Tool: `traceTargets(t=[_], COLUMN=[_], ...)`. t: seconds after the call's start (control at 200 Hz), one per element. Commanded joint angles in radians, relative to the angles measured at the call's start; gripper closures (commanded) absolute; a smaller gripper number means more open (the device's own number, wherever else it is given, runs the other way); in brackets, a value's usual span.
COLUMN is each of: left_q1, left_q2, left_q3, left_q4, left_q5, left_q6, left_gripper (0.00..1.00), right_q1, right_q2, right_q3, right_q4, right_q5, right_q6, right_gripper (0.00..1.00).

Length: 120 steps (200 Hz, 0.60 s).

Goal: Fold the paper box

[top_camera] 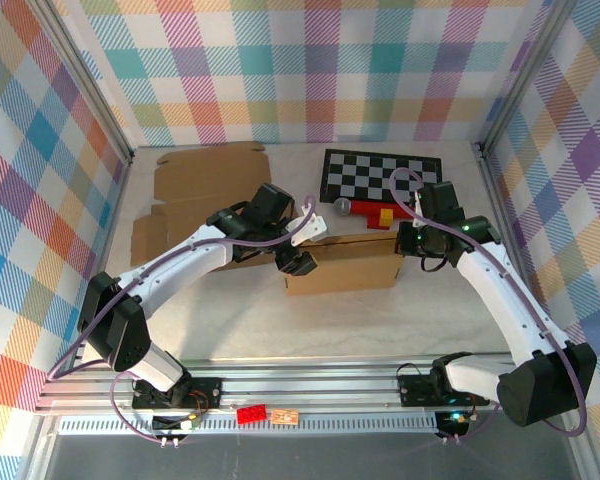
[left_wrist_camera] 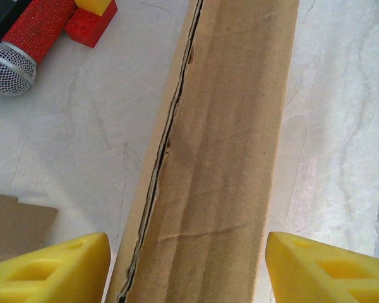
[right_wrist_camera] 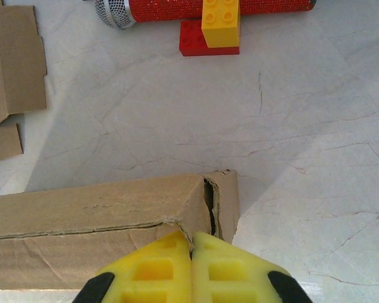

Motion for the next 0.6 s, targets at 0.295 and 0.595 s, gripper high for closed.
traceTargets(t=[0.295,0.595], left_q1=[-0.007,0.09], left_q2=[-0.076,-0.136], left_q3=[0.024,0.112], left_q4=[0.033,-0.16], left_q5=[-0.006,-0.111], left_q6=[-0.132,-0.411], left_gripper=[0.29,0.4], right_q1=[0.006,0.006], right_q2=[-0.067,-0.022], right_q3=[-0.102,-0.033], right_q4=[0.022,-0.028], right_q5=[0.041,0.017], right_q6=[-0.063,-0.05], right_gripper=[1.0,1.0])
